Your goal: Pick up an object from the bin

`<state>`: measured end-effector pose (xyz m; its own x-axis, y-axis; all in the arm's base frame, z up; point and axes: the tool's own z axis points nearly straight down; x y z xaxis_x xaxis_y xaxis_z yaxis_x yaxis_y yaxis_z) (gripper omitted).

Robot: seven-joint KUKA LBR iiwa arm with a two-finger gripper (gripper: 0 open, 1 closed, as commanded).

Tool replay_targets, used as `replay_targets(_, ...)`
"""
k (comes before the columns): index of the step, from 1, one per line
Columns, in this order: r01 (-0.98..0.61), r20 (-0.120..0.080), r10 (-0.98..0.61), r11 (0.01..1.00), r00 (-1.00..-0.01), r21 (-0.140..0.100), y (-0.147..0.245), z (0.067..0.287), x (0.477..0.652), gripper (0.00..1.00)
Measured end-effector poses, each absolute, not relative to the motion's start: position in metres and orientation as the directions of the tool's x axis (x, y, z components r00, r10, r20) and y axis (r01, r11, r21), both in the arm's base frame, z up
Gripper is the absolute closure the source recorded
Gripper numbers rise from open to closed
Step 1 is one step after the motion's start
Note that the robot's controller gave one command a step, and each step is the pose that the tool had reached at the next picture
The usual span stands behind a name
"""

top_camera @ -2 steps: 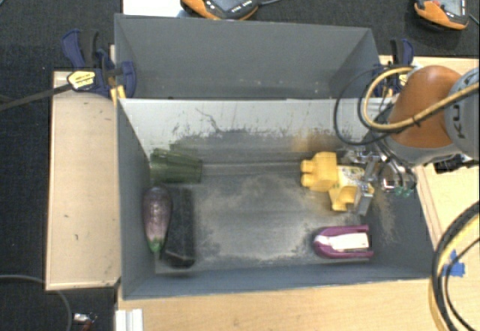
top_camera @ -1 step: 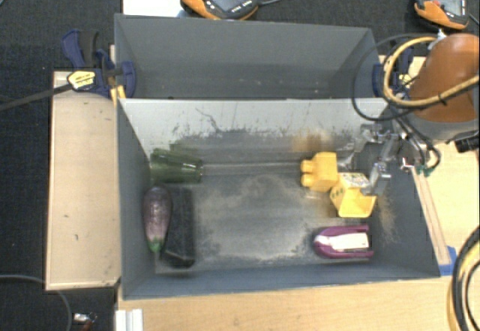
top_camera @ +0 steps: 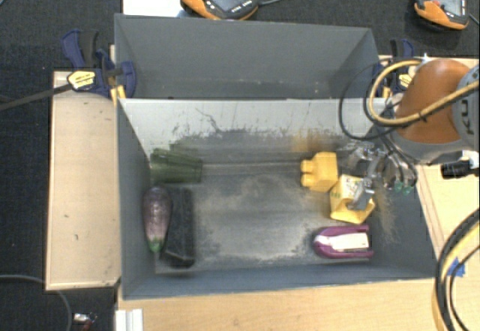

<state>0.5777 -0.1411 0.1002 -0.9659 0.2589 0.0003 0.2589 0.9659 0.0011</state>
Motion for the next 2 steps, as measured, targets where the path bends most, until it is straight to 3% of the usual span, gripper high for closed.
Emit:
replay_targets(1, 0.094, -0.019, 0.094, 0.996, -0.995, 0.005, -0.1488, 0.0759, 0.5775, 0.00)
replay_targets(2, 0.339, -0.019, 0.339, 0.941, -0.941, 0.000, -0.1398, 0.0810, 0.5722, 1.00)
